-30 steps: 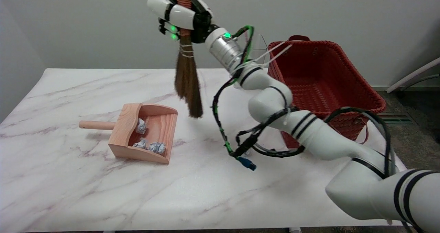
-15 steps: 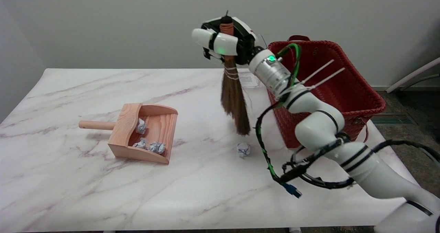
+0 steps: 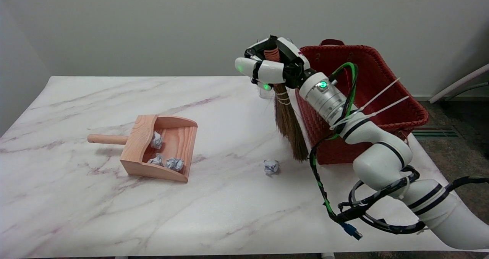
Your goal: Sweep the paper ball into the dustpan.
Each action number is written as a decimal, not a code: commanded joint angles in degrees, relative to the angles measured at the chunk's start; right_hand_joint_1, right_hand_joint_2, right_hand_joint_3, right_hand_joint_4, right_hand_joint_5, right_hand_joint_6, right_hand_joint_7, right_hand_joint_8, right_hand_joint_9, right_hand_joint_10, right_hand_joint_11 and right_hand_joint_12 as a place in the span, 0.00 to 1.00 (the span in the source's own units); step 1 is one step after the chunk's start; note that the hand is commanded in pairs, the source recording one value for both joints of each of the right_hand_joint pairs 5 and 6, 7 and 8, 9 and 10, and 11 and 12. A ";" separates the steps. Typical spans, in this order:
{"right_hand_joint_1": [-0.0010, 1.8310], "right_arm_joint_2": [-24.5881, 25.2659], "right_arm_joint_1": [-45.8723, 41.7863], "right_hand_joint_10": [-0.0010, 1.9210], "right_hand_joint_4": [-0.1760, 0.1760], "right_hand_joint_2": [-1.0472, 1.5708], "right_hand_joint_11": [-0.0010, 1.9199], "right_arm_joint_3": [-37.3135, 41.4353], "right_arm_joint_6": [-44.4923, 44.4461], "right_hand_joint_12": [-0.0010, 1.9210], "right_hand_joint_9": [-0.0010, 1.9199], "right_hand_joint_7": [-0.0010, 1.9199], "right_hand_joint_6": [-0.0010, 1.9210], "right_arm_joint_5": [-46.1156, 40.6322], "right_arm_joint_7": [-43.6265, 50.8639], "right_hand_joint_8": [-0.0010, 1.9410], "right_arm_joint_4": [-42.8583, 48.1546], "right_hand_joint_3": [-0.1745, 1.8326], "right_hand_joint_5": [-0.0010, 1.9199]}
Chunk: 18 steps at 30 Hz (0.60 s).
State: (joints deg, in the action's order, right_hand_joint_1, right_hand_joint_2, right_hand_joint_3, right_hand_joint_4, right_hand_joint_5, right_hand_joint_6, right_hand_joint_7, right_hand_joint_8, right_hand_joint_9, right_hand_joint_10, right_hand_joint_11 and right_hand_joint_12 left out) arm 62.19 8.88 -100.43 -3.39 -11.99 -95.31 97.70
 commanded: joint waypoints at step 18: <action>0.64 10.86 -0.88 1.00 0.50 1.00 0.96 -4.04 -6.85 0.96 1.00 1.00 1.00 4.29 4.84 0.99 -4.78 0.27 1.00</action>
State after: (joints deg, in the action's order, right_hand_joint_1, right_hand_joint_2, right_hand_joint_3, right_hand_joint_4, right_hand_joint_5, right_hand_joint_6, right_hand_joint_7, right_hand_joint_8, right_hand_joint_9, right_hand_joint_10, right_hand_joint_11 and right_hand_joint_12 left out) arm 62.82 5.12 -101.33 -4.79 -9.18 -94.64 100.28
